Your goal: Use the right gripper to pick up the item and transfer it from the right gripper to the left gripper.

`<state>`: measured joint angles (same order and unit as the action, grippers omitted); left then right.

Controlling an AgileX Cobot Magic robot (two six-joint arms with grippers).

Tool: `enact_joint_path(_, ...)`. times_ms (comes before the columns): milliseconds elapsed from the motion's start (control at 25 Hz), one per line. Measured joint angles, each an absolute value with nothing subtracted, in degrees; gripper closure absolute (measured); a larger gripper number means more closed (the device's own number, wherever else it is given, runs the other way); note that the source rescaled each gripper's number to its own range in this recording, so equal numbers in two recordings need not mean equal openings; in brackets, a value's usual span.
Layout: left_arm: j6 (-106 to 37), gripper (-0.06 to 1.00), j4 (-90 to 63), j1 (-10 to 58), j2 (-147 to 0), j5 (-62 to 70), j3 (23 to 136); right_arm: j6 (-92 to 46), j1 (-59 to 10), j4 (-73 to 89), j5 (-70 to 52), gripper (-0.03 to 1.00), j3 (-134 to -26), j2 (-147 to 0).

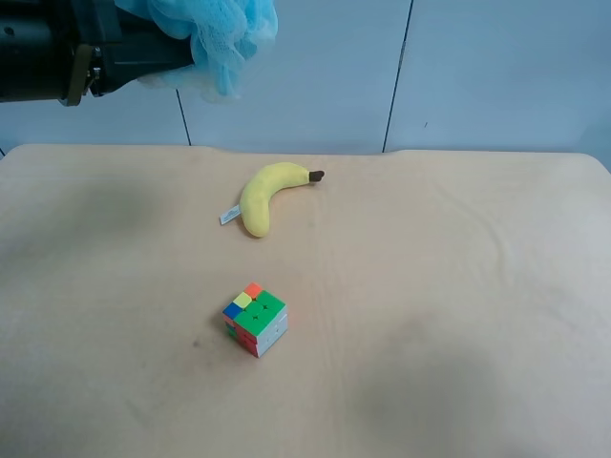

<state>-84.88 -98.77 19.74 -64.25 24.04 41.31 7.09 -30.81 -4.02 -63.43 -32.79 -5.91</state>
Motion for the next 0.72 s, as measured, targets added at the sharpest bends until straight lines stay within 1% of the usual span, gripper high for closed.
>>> enact_joint_path(160,-84.9,0.94,-98.8,19.7,-64.2,24.0,41.3,7.1,-30.0,-4.0,-63.4,-0.03,-32.8,-5.9)
enact_joint_path(520,-84.9,0.94,-98.8,19.7,-64.2,24.0,41.3,7.1,-18.9,-4.0,-63.4,-0.03,-32.8,-5.9)
enact_joint_path(720,-84.9,0.94,-98.8,19.7,-64.2,24.0,41.3,7.1,-14.7,-4.0,-63.4,-0.03,-32.8,-5.9)
